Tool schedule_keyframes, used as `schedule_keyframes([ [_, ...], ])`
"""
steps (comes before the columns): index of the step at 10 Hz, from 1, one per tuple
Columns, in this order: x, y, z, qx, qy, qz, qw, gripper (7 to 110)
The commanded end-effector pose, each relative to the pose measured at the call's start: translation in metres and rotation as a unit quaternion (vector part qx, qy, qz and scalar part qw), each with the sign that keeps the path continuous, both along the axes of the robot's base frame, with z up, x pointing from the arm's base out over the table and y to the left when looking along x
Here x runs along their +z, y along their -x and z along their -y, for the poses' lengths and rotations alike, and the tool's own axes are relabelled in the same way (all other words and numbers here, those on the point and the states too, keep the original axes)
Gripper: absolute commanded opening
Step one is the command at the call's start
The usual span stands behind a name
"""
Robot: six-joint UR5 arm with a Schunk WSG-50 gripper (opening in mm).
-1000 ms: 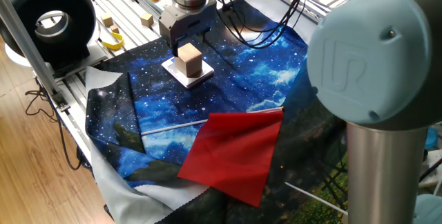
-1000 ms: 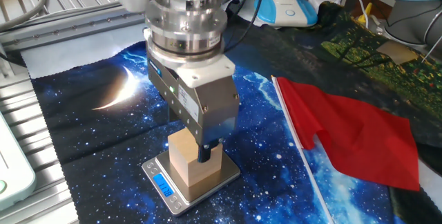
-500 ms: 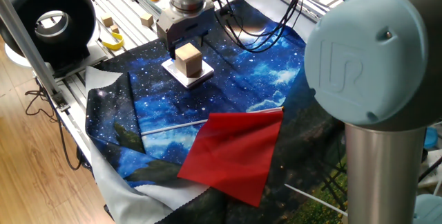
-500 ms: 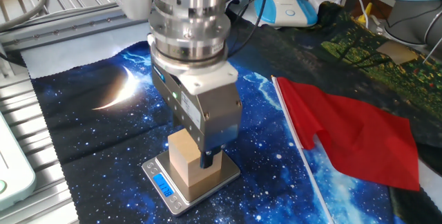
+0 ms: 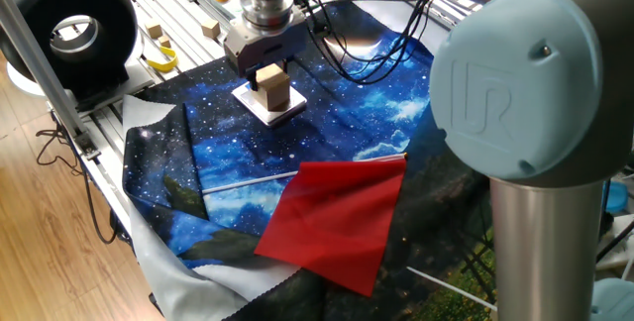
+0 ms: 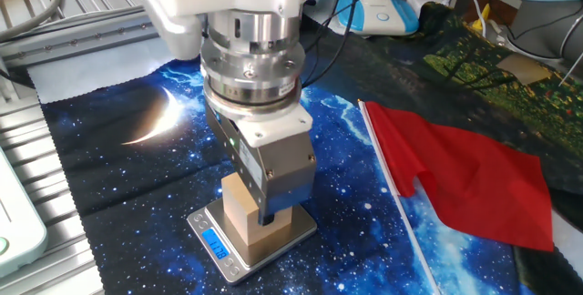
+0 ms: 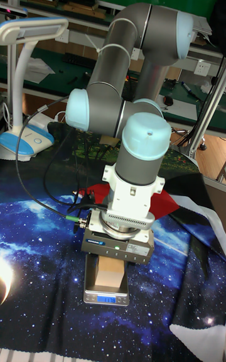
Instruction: Remove the object from the scale
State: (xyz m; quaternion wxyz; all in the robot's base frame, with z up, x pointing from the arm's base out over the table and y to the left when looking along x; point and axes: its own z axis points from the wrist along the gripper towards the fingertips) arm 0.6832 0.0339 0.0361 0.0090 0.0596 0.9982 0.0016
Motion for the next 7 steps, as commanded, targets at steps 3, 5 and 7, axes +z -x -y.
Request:
schedule_keyframes([
  [3, 0.023, 0.005, -0.001, -0.016, -0.024, -0.011, 0.9995, 44],
  [5, 0.041, 0.01, 0.006, -0.004, -0.04, -0.02, 0.999, 7],
  [7, 0.049, 0.015, 0.027, 0.017, -0.045, -0.023, 0.9986, 7],
])
